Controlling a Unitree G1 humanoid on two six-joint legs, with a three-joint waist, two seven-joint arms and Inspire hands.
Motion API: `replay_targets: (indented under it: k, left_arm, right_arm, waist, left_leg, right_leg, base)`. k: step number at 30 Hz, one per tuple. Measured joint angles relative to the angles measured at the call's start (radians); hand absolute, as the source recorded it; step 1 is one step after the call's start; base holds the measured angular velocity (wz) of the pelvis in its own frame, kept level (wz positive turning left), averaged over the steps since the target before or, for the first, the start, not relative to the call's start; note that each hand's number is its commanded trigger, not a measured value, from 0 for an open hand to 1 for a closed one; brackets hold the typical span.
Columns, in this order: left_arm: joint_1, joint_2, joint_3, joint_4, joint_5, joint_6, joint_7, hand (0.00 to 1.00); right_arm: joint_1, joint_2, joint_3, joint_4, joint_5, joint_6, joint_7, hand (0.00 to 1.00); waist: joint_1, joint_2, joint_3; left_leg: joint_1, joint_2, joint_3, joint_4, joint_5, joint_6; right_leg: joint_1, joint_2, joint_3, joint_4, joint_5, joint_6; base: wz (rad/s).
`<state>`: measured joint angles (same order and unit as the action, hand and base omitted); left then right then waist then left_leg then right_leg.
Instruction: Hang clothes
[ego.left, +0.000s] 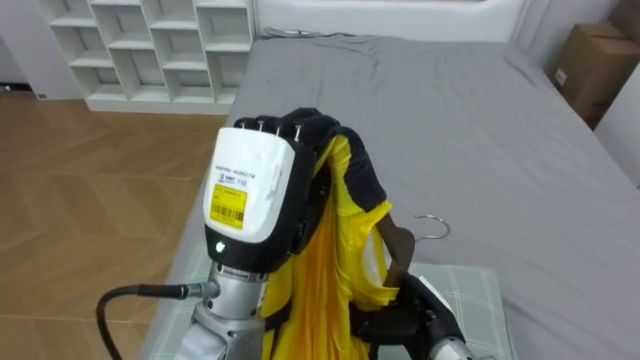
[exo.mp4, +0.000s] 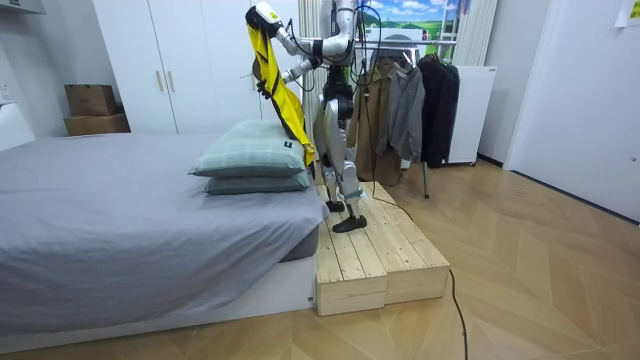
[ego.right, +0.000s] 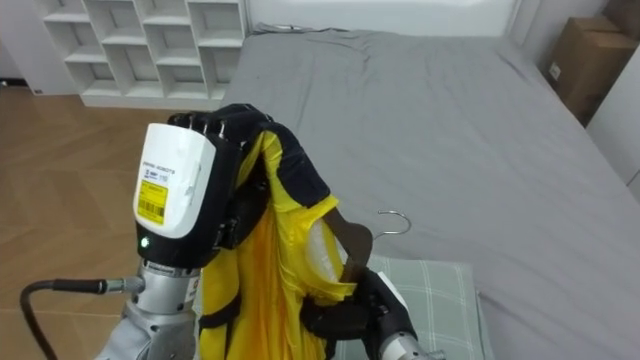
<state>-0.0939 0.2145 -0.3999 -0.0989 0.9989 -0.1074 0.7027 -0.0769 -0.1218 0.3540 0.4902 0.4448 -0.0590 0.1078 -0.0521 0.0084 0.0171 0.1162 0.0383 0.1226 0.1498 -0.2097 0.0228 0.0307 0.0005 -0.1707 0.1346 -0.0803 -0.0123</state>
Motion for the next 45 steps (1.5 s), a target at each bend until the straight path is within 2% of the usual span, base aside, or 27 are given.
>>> replay_targets:
  k: [7,12,17,18,19,21,24,29,35,41,45]
  left_arm:
    - [0.0,-0.001,-0.006,0.0,0.013,0.033,-0.001,1.0]
    - [0.001,0.001,-0.002,0.0,0.012,0.033,-0.012,1.0]
    - [0.004,0.019,0.0,0.001,0.01,0.027,-0.024,1.0]
    - [0.007,0.019,0.001,0.001,0.009,0.024,-0.03,0.61]
    - [0.009,0.019,0.001,0.003,0.007,0.024,-0.039,0.0]
    - [0.013,0.022,0.001,0.003,-0.008,0.02,-0.048,0.0]
    - [0.048,0.03,0.01,0.003,-0.061,0.016,-0.066,0.0]
    - [0.075,0.041,0.051,0.004,-0.078,0.023,-0.126,0.0]
    - [0.128,0.042,0.065,0.028,-0.146,0.028,-0.154,0.0]
    - [0.135,0.031,0.063,0.097,-0.257,0.027,-0.166,0.0]
    - [0.136,0.028,0.064,0.126,-0.3,0.027,-0.167,0.0]
  right_arm:
    - [0.0,-0.002,0.011,0.0,0.006,0.0,-0.023,1.0]
    - [0.0,-0.005,0.003,0.0,-0.033,0.0,-0.04,1.0]
    - [0.0,-0.007,-0.072,-0.006,-0.174,-0.004,-0.071,1.0]
    - [0.0,-0.007,-0.096,-0.014,-0.244,-0.004,-0.087,1.0]
    - [0.0,-0.01,-0.11,-0.023,-0.333,-0.004,-0.117,1.0]
    - [0.0,-0.01,-0.138,-0.029,-0.445,-0.004,-0.149,1.0]
    - [0.001,-0.008,-0.203,-0.039,-0.615,-0.004,-0.201,1.0]
    - [0.019,-0.033,-0.265,-0.115,-0.845,0.006,-0.246,1.0]
    - [0.028,-0.035,-0.29,-0.135,-0.994,0.007,-0.304,1.0]
    - [0.037,-0.037,-0.288,-0.152,-1.11,0.008,-0.347,1.0]
    - [0.044,-0.037,-0.289,-0.152,-1.151,0.008,-0.355,1.0]
  waist:
    - [-0.002,-0.001,-0.0007]
    - [-0.001,-0.001,-0.0015]
    - [-0.003,-0.001,-0.0066]
    - [-0.004,-0.002,-0.0086]
    - [-0.004,-0.003,-0.0098]
    - [-0.008,-0.005,-0.0115]
    - [-0.026,-0.003,-0.013]
    - [-0.03,-0.004,-0.0155]
    - [-0.053,-0.008,-0.0171]
    - [-0.053,-0.03,-0.0164]
    - [-0.052,-0.032,-0.0166]
  left_leg:
    - [-0.001,-0.007,-0.001,0.001,0.0,0.0]
    - [-0.001,-0.008,0.002,0.002,0.0,0.0]
    - [0.0,-0.009,0.002,0.005,0.0,0.0]
    - [0.0,-0.009,0.004,0.008,0.0,0.0]
    - [0.002,-0.009,0.008,0.011,0.0,0.0]
    - [0.007,-0.009,0.01,0.012,0.0,0.0]
    - [0.01,-0.008,0.011,0.012,0.0,0.0]
    - [0.004,-0.002,0.022,0.013,0.0,0.0]
    - [0.016,-0.008,0.034,0.012,0.0,0.0]
    - [0.02,-0.008,0.048,0.011,0.0,0.0]
    - [0.024,-0.008,0.055,0.0,0.0,0.0]
  right_leg:
    - [-0.001,-0.001,0.0,0.001,0.0,0.0]
    - [-0.001,-0.002,0.003,0.001,0.0,0.0]
    - [-0.001,-0.004,0.003,0.002,0.0,0.0]
    - [-0.001,-0.004,0.004,0.003,0.0,0.0]
    - [-0.001,-0.004,0.005,0.003,0.0,0.0]
    - [-0.001,-0.003,0.004,0.006,0.0,0.0]
    - [0.002,-0.003,0.008,0.012,0.0,0.0]
    - [-0.012,0.002,0.031,0.02,0.001,-0.001]
    - [-0.012,0.001,0.033,0.027,0.001,-0.001]
    - [-0.012,0.001,0.047,0.035,-0.001,-0.001]
    - [-0.015,0.002,0.049,0.035,-0.001,-0.001]
  base:
    - [0.0]
    - [0.0]
    - [0.0]
    - [-0.04]
    - [-0.05]
    - [-0.05]
    - [-0.01]
    - [-0.09]
    - [-0.05]
    - [-0.05]
    - [-0.04]
